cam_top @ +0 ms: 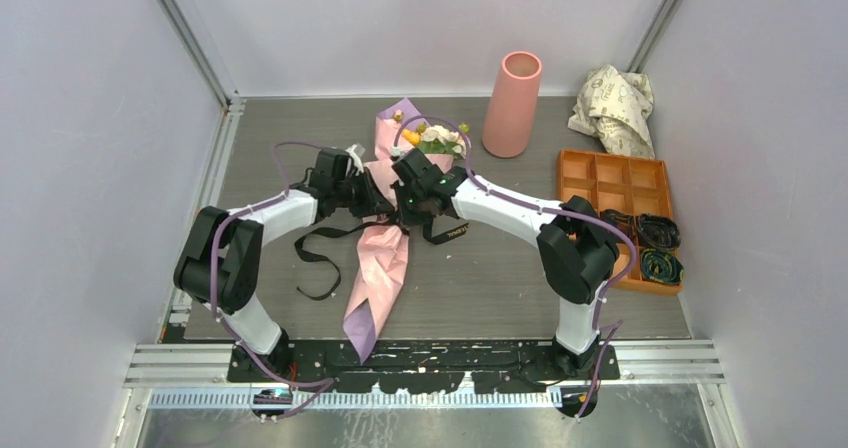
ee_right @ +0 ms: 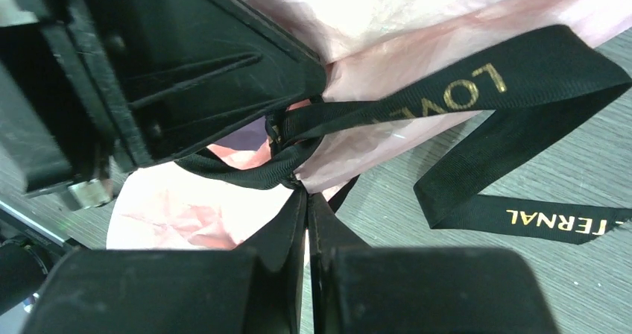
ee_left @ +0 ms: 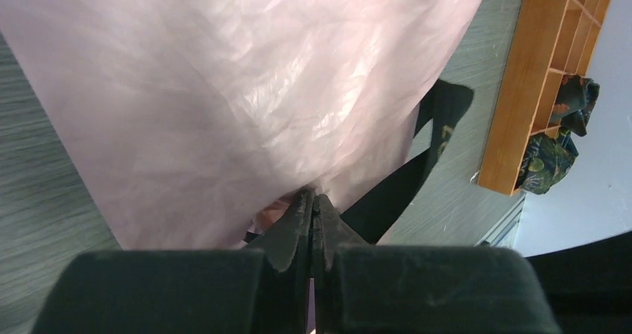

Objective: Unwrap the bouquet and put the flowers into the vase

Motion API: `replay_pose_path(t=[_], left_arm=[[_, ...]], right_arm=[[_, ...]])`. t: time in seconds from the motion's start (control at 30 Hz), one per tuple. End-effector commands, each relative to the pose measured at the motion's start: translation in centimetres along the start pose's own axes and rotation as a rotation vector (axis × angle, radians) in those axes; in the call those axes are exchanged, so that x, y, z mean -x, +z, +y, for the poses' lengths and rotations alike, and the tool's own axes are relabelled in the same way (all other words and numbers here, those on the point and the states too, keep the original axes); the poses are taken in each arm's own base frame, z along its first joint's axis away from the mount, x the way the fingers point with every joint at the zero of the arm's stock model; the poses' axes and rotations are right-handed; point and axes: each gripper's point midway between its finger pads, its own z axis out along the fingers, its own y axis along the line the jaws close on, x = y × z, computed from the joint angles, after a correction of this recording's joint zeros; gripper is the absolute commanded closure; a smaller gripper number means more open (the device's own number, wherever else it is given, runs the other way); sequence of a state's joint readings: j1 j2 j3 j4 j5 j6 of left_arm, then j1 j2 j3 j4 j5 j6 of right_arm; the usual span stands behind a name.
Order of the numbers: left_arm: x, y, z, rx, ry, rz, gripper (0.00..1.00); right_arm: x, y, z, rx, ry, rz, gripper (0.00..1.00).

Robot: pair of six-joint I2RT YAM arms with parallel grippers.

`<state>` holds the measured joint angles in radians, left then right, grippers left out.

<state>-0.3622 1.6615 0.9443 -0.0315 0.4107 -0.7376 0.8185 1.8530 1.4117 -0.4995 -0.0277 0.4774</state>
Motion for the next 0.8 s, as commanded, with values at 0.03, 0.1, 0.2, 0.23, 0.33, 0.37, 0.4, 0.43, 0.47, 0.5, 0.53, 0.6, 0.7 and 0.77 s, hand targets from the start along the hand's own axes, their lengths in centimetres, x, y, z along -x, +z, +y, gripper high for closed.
replay_pose_path(t=[0.03, 0.1, 0.2, 0.23, 0.33, 0.37, 0.4, 0.43, 0.47, 0.5, 0.53, 0.6, 0.7, 0.77], left_arm=[[-0.4, 0.0, -0.7, -0.066, 0.011, 0.012, 0.99], [-0.9, -0.5, -0.3, -0.050, 0.013, 0.013, 0.99], [-1.2, -1.6, 0.0, -0.026, 0.022, 0.001, 0.99], [-1.5, -1.9, 0.1, -0.019, 0.024, 0.002, 0.99], [-1.9, -2.4, 0.4, -0.010, 0.028, -0.005, 0.99], [-2.1, -2.5, 0.5, -0.007, 0.026, -0.002, 0.99], [-2.2, -2.5, 0.7, -0.005, 0.026, 0.001, 0.99], [-2.4, -2.4, 0.8, -0.005, 0.024, 0.007, 0.99], [-2.6, -2.3, 0.9, -0.006, 0.023, 0.012, 0.99], [-2.7, -2.2, 1.0, -0.007, 0.021, 0.017, 0.99], [-2.8, -2.1, 1.0, -0.007, 0.019, 0.018, 0.99], [-3.0, -1.8, 1.3, -0.007, 0.012, 0.024, 0.99], [-3.6, -1.5, 1.8, 0.001, -0.002, 0.042, 0.99], [-3.9, -1.4, 2.1, 0.007, -0.008, 0.051, 0.99]], right_arm=[[2.4, -2.4, 1.3, 0.035, -0.001, -0.105, 0.86], [2.5, -2.1, 1.4, 0.035, 0.000, -0.105, 0.80], [2.6, -1.5, 1.7, 0.044, 0.001, -0.094, 0.71], [2.6, -1.1, 1.7, 0.047, 0.002, -0.088, 0.70], [2.4, -0.3, 1.8, 0.043, 0.001, -0.065, 0.70], [2.3, -0.1, 1.8, 0.044, 0.003, -0.058, 0.70], [2.1, 0.0, 1.8, 0.046, 0.006, -0.054, 0.70], [1.9, 0.0, 1.8, 0.049, 0.009, -0.049, 0.70], [1.8, 0.0, 1.9, 0.056, 0.010, -0.044, 0.70], [1.6, -0.2, 2.1, 0.069, 0.011, -0.038, 0.69], [1.4, -0.3, 2.2, 0.077, 0.011, -0.036, 0.69], [1.1, -0.6, 2.4, 0.084, 0.013, -0.030, 0.68], [0.3, -0.9, 2.8, 0.104, 0.018, -0.015, 0.66], [-0.5, -0.4, 3.0, 0.110, 0.023, 0.010, 0.66]])
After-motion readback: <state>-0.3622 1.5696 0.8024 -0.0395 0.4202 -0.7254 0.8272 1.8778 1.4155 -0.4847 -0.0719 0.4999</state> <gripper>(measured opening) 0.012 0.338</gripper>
